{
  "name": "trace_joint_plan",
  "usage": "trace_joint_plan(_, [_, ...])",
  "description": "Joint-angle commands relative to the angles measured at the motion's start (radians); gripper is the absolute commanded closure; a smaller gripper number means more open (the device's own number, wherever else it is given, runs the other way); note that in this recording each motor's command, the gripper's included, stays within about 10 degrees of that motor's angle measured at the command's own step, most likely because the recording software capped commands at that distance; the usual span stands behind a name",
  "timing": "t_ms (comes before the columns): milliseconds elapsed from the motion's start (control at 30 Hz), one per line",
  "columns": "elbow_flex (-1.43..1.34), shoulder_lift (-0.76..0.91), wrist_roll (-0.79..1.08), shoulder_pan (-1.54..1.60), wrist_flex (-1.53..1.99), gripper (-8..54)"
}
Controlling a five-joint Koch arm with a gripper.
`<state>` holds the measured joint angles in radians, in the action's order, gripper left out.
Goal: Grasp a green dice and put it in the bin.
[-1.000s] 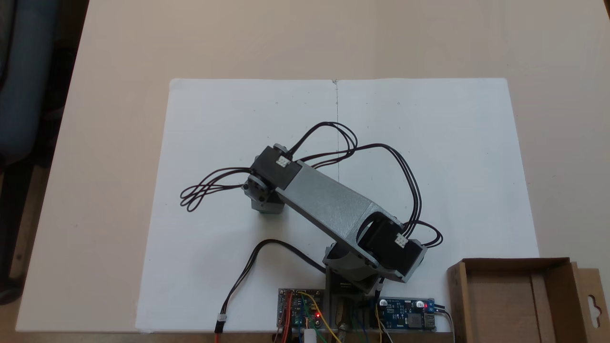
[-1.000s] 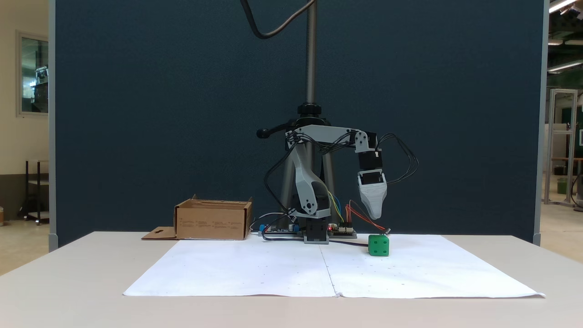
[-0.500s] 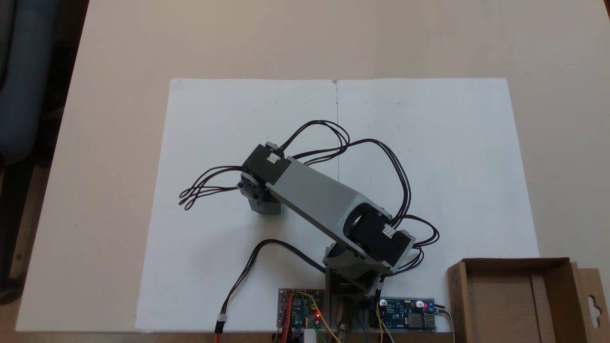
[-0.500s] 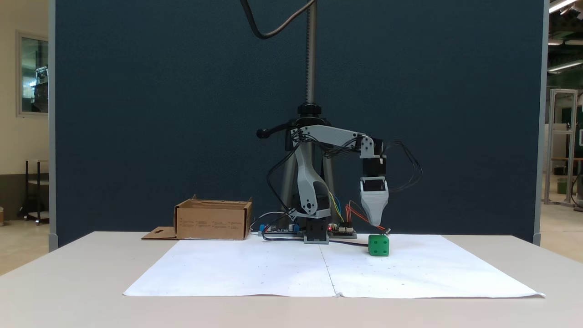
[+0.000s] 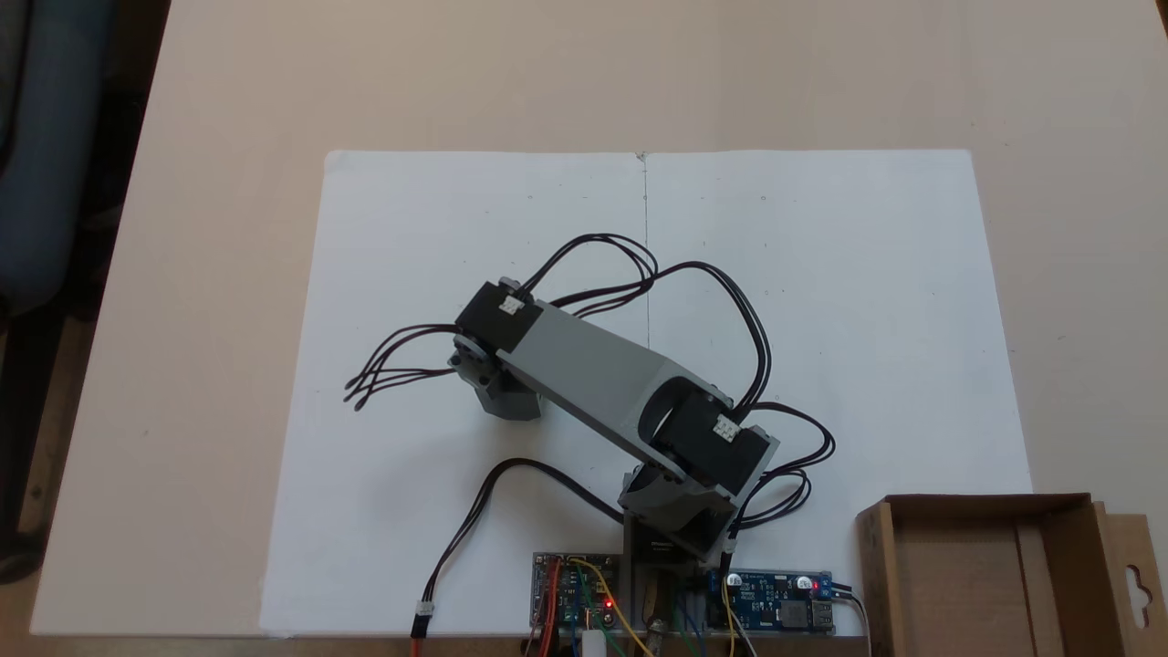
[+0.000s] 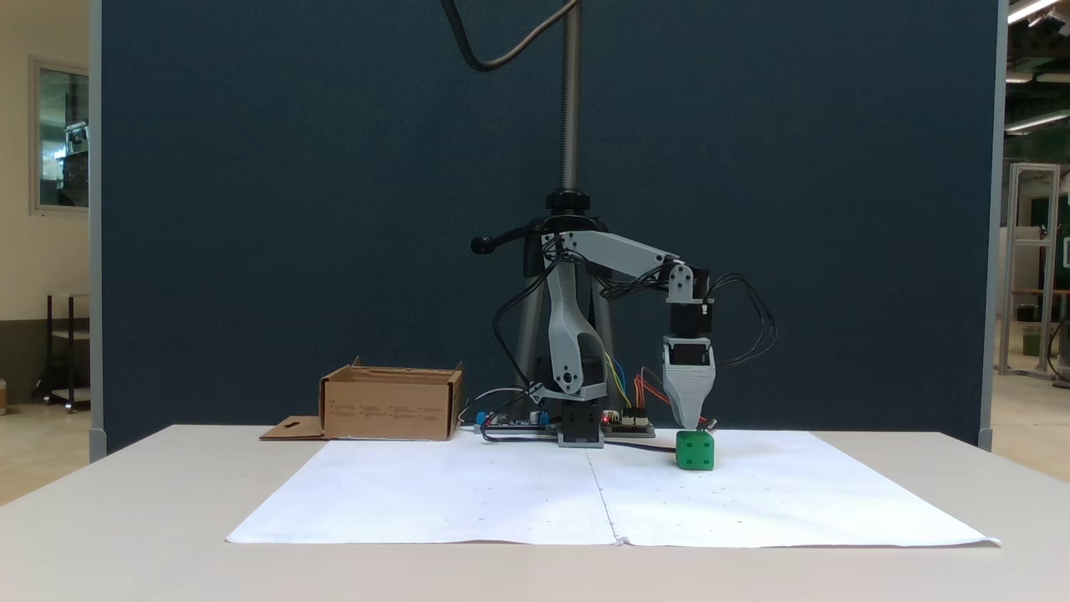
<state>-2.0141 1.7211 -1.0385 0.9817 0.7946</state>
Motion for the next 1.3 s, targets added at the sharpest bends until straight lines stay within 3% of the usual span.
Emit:
trace_joint_plan(0, [-0.003,0.023,-0.066,0.021,-0.046,3.2])
trace_joint_plan(1267, [-0.098,0.040,-0.064,0.040,-0.184,3.2])
